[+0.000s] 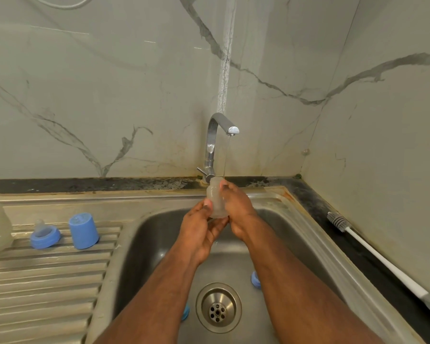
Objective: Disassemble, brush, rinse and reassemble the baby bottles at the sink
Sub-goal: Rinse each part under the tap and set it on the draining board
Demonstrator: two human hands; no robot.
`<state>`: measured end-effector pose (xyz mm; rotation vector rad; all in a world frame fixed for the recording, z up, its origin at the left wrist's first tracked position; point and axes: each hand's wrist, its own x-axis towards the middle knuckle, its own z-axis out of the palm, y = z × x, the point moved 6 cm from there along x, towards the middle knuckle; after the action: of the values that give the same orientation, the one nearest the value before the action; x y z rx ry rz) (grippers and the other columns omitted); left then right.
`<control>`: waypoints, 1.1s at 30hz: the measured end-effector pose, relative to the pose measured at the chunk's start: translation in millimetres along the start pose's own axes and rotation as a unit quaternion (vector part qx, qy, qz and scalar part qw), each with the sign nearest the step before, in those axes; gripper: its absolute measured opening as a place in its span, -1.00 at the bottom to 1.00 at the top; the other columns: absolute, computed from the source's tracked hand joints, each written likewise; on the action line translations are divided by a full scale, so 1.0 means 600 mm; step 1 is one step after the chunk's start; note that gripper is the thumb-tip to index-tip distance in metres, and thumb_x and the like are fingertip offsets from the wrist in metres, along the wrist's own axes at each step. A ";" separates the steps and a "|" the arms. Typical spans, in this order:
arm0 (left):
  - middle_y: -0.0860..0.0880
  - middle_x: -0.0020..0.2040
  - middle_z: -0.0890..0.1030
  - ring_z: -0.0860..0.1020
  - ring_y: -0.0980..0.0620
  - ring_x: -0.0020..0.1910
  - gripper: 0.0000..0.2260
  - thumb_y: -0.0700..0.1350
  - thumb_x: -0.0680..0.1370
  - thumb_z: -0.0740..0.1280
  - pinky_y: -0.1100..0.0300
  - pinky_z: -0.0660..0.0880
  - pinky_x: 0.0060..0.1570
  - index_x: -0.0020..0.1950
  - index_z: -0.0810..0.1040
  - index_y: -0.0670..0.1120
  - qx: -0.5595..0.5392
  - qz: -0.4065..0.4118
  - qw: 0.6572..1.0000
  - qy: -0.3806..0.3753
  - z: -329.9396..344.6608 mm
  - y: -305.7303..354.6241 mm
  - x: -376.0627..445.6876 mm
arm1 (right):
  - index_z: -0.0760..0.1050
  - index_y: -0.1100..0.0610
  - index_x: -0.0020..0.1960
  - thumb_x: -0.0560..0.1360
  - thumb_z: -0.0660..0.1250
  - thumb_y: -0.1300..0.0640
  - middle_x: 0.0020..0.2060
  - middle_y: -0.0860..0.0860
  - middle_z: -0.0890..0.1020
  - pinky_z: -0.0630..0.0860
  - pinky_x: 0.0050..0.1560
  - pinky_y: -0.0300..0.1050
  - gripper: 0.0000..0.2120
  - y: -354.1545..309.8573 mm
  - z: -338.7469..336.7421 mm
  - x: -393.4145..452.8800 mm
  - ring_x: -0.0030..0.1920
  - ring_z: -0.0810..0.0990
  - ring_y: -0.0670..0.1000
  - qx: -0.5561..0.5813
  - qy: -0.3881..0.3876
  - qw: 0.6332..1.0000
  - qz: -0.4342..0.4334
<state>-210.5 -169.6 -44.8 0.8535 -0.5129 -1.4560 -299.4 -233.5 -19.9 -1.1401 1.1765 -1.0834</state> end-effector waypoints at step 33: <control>-0.12 0.15 0.66 0.58 -0.06 0.14 -0.72 0.05 0.70 0.24 -0.07 0.54 0.23 0.25 0.61 -0.09 0.084 -0.016 0.986 0.144 -0.048 -0.008 0.020 | 0.41 0.01 0.28 0.38 0.56 -0.06 0.08 -0.08 0.56 0.52 -0.06 -0.14 -0.44 -0.018 -0.012 -0.032 0.02 0.54 -0.05 -0.311 0.059 0.935 -0.162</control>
<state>-190.6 -175.3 -68.3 1.1897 -0.4083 -1.3023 -308.4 -216.0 -7.1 -1.8306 1.5213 -1.0582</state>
